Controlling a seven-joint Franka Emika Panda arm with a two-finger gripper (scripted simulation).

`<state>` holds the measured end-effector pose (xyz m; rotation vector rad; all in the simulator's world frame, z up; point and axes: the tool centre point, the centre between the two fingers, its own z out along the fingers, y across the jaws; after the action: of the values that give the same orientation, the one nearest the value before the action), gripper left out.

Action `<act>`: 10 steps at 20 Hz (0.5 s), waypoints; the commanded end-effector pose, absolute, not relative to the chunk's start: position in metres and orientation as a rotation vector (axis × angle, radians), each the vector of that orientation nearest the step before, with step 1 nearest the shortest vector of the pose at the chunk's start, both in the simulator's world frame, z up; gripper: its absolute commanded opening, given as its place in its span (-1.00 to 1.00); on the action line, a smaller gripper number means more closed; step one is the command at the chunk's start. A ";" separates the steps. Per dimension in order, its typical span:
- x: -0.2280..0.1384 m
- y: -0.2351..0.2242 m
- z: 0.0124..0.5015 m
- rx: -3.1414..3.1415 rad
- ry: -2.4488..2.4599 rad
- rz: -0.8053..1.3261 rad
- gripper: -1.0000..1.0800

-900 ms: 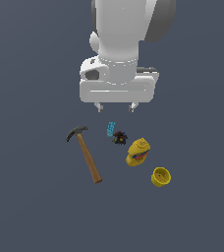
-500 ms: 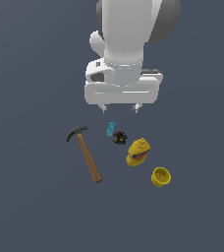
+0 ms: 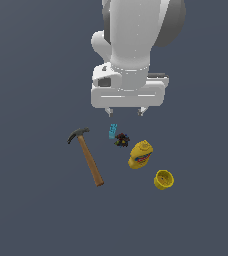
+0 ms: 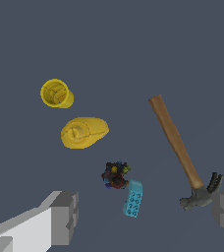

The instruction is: Pick up a designated object from a clutter of objects.

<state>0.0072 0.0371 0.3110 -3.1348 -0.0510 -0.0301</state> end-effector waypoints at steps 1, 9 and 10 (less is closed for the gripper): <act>0.006 0.036 0.305 -3.135 -0.043 -0.028 0.92; -0.005 0.030 0.264 -3.134 0.011 -0.024 0.92; -0.007 0.029 0.257 -3.134 0.021 -0.023 0.92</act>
<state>-0.0036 0.0305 0.2675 -3.1344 0.0069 -0.0251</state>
